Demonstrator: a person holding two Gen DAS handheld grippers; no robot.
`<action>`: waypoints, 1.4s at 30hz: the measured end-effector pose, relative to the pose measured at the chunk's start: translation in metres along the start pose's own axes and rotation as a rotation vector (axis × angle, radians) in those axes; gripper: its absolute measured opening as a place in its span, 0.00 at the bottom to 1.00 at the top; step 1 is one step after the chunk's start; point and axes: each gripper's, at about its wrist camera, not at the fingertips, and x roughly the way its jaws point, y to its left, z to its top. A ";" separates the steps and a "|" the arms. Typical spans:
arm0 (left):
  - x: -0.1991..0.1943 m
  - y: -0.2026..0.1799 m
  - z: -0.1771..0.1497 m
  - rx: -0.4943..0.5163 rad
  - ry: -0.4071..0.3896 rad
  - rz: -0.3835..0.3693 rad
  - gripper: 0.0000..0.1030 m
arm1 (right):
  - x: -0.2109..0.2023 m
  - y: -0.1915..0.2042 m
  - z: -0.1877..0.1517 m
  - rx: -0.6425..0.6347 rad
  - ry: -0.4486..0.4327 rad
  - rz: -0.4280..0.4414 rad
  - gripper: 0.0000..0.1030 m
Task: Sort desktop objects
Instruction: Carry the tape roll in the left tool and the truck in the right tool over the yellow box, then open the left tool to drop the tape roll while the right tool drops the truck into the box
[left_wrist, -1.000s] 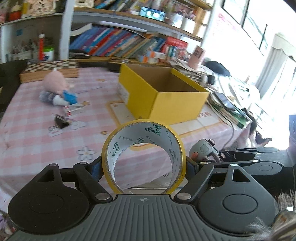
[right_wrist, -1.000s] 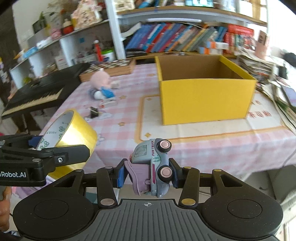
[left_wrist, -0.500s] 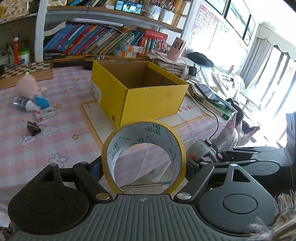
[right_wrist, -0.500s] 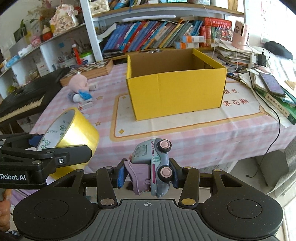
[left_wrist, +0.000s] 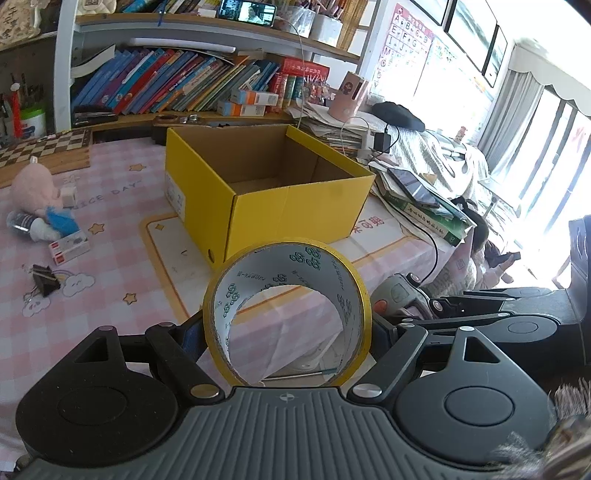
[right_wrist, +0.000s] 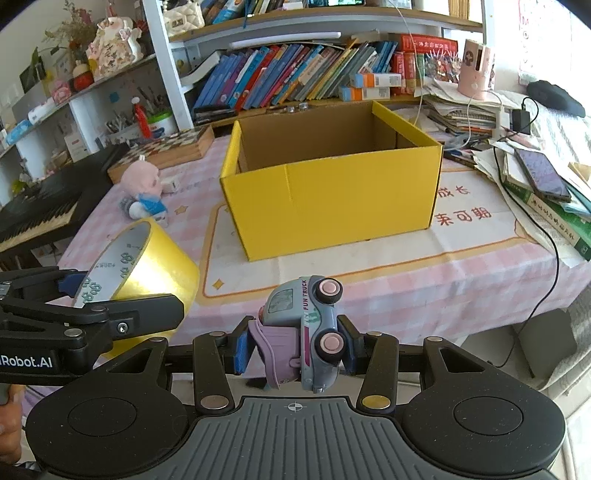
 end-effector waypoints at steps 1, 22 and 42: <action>0.002 -0.001 0.001 0.001 0.002 -0.002 0.78 | 0.001 -0.002 0.001 0.001 0.002 0.000 0.44; 0.051 -0.030 0.039 0.051 -0.004 -0.027 0.78 | 0.018 -0.060 0.042 0.012 -0.015 -0.036 0.44; 0.099 -0.033 0.174 0.056 -0.235 0.082 0.78 | 0.076 -0.082 0.184 -0.394 -0.182 0.118 0.44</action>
